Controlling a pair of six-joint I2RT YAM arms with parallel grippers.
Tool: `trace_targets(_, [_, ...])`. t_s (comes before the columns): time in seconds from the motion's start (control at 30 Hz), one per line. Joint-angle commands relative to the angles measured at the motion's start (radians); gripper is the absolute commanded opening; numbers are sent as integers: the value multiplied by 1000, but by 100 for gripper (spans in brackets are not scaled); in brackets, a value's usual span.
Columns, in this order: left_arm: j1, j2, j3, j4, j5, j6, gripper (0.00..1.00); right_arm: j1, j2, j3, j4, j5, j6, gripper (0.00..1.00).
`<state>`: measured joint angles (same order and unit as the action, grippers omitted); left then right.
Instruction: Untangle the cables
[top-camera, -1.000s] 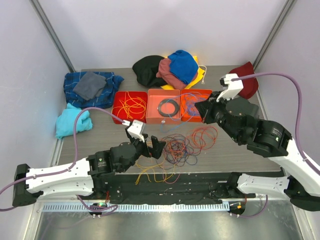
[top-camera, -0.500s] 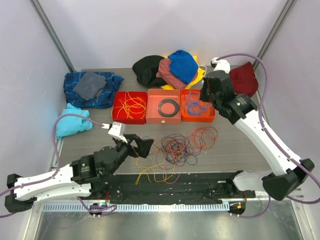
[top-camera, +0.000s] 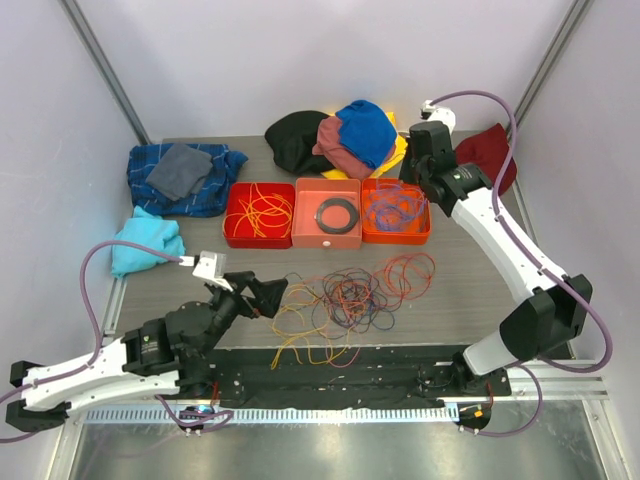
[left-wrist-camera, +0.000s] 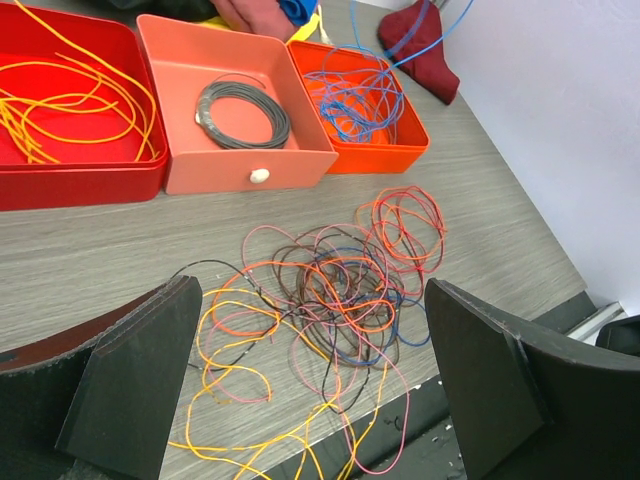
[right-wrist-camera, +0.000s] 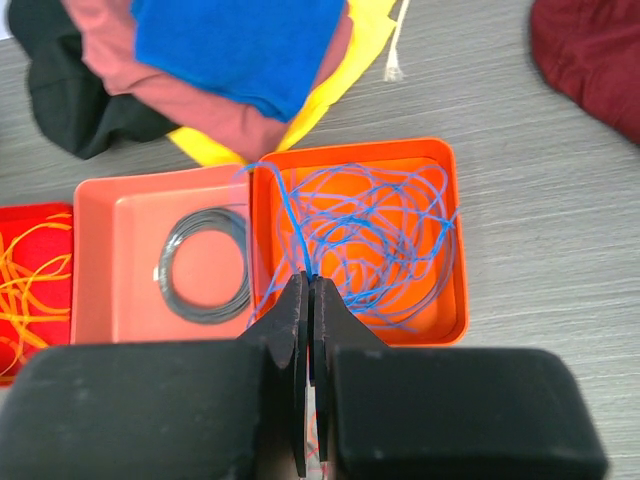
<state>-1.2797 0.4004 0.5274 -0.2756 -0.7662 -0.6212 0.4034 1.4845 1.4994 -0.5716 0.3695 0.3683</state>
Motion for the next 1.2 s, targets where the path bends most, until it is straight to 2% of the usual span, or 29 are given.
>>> trace_targets(0.0, [3, -35, -10, -19, -44, -9, 100, -26, 3, -8, 79, 8, -12, 1])
trace_targets(0.5, [5, -15, -33, 1, -12, -46, 100, -38, 138, -171, 185, 101, -54, 1])
trace_targets(0.7, [5, -6, -40, 4, -7, -57, 100, -38, 220, -147, 182, 103, -54, 2])
trace_targets(0.73, [3, -2, -40, 6, -5, -58, 100, -38, 238, -140, 165, 100, -49, 15])
trace_targets(0.83, [5, 0, -38, 4, -4, -60, 100, -31, 209, -130, 156, 100, -29, 39])
trace_targets(0.93, [5, -2, -40, 1, -12, -57, 100, 9, 140, -143, 164, 138, -19, 51])
trace_targets(1.03, [3, 5, -38, 1, -30, -51, 100, 44, 51, -134, 125, 149, -3, 56])
trace_targets(1.17, [5, 43, -27, 3, -56, -49, 100, 126, -52, -185, 93, 171, 23, 56])
